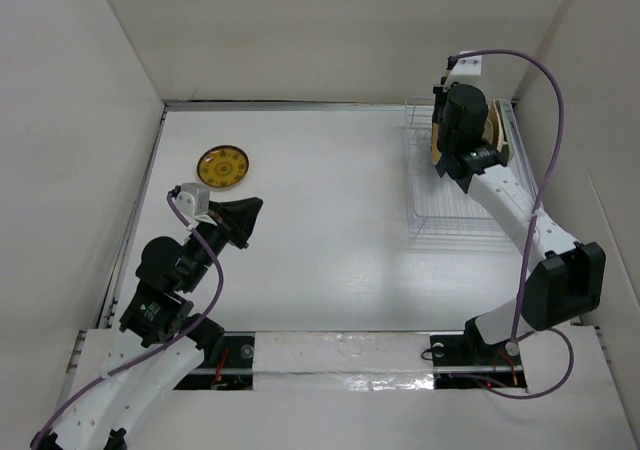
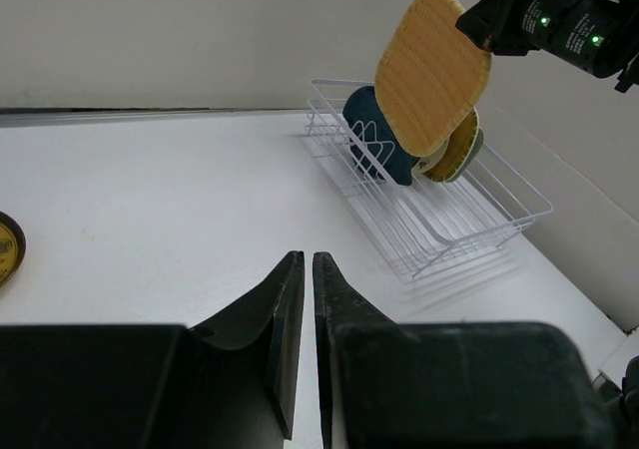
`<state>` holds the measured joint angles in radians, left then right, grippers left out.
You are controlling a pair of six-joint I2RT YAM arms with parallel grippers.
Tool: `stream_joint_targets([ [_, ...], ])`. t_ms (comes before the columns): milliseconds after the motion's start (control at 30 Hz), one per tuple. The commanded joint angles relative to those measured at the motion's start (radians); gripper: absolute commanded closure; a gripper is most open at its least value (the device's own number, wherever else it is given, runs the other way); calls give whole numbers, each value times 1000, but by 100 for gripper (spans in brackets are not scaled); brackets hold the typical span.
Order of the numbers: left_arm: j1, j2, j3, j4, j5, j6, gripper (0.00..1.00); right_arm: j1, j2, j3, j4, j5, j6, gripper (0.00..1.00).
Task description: Load the plates into the dish rack
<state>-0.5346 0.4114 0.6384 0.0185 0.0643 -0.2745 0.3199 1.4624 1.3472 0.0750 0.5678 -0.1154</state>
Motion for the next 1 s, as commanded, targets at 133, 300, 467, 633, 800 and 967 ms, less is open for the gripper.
stream_joint_targets([
  [133, 5, 9, 7, 55, 14, -5, 94, -5, 45, 69, 80, 26, -81, 100],
  [300, 5, 7, 7, 57, 9, -3, 94, 4, 87, 90, 115, -6, -156, 100],
  [467, 5, 10, 7, 54, 6, -2, 94, 4, 179, 173, 75, -17, -217, 100],
  [633, 5, 9, 7, 54, 2, 0, 94, 13, 207, 178, 131, 18, -241, 100],
  [800, 5, 17, 9, 54, 5, -2, 94, 13, 208, 173, 158, -23, -227, 100],
  [967, 5, 12, 7, 52, -3, 0, 94, 22, 233, 149, 155, -36, -199, 100],
])
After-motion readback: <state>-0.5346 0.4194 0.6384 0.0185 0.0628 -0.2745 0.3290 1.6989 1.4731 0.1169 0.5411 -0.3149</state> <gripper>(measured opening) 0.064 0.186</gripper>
